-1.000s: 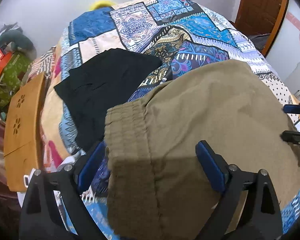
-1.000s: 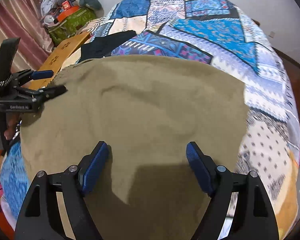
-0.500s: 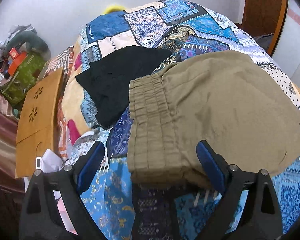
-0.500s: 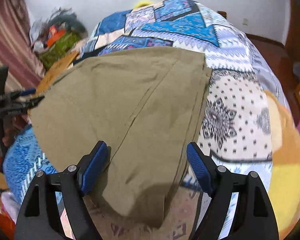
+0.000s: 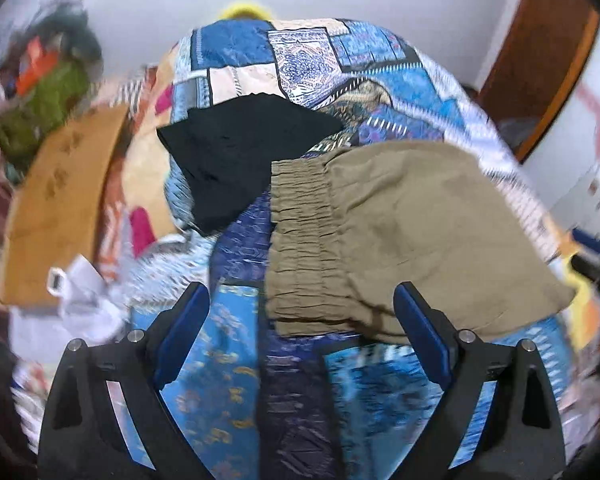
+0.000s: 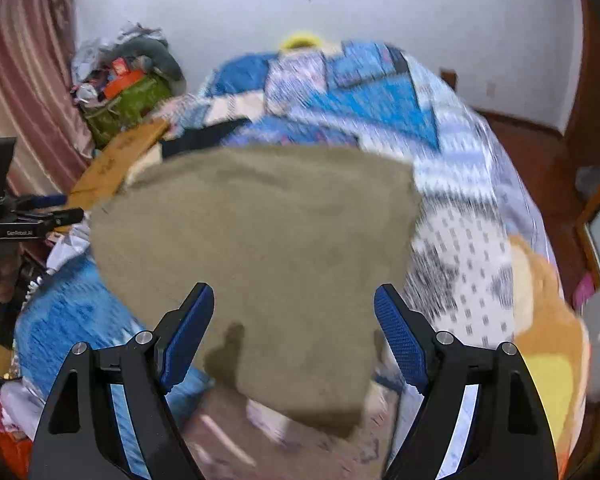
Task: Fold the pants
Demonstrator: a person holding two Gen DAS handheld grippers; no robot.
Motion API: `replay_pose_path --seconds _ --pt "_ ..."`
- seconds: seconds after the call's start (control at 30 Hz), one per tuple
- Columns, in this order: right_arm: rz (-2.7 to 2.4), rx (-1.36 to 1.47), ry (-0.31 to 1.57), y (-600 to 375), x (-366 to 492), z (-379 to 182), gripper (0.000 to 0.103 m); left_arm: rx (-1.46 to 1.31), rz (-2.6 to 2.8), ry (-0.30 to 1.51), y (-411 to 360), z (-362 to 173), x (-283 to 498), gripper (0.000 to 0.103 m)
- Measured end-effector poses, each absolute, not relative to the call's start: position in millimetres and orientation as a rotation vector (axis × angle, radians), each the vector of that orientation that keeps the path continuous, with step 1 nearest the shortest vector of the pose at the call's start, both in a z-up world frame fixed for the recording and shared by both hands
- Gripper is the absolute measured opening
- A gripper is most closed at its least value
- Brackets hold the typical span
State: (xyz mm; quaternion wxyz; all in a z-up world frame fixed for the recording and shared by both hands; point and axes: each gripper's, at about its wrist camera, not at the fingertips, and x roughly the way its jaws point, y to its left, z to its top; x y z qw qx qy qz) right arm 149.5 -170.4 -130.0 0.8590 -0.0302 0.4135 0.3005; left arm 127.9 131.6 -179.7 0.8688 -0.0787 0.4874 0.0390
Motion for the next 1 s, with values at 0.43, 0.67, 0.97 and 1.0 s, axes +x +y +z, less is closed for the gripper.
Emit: replay_pose_path --seconds 0.43,0.67,0.97,1.0 --pt "0.729 -0.188 1.0 -101.3 163.2 -175.9 0.08 -0.402 -0.097 1.152 118.1 -220.1 126.4 0.094" --pt "0.748 -0.141 1.01 -107.6 161.8 -177.9 0.081 -0.556 -0.162 1.199 126.4 -240.4 136.5 0.099" --pt "0.752 -0.121 1.01 -107.0 160.9 -179.4 0.081 -0.66 -0.126 1.202 143.9 -246.8 172.3 0.088" --pt "0.753 -0.12 1.01 -107.2 160.7 -179.5 0.081 -0.638 -0.114 1.193 143.1 -244.2 175.1 0.077"
